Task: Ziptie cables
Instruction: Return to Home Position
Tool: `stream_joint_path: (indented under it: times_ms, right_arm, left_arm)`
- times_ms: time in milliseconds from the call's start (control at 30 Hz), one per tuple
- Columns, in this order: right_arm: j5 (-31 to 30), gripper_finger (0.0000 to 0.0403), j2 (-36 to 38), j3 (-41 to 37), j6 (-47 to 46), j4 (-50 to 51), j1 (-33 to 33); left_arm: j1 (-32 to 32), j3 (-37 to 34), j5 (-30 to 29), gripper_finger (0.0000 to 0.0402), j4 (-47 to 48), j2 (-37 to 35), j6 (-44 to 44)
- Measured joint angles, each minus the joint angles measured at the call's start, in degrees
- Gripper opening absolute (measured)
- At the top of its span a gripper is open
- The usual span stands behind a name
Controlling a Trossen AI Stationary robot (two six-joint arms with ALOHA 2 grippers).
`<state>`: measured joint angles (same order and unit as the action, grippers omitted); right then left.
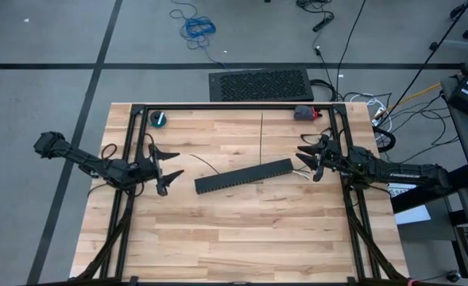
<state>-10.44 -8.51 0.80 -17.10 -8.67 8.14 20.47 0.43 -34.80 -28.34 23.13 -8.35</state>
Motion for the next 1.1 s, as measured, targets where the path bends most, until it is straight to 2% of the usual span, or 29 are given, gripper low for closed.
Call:
stream_joint_path:
  times_ms: [200, 1100]
  right_arm:
    - [-0.02, 0.0141, 0.0, 0.0, 0.0, 0.0, 0.0]
    - [-0.01, 0.0141, 0.0, 0.0, 0.0, 0.0, 0.01]
  left_arm:
    - [0.0, 0.0, 0.23, 0.0297, 3.35, 0.73, 0.44]
    - [0.0, 0.0, 0.28, 0.0297, 3.5, 0.73, 0.43]
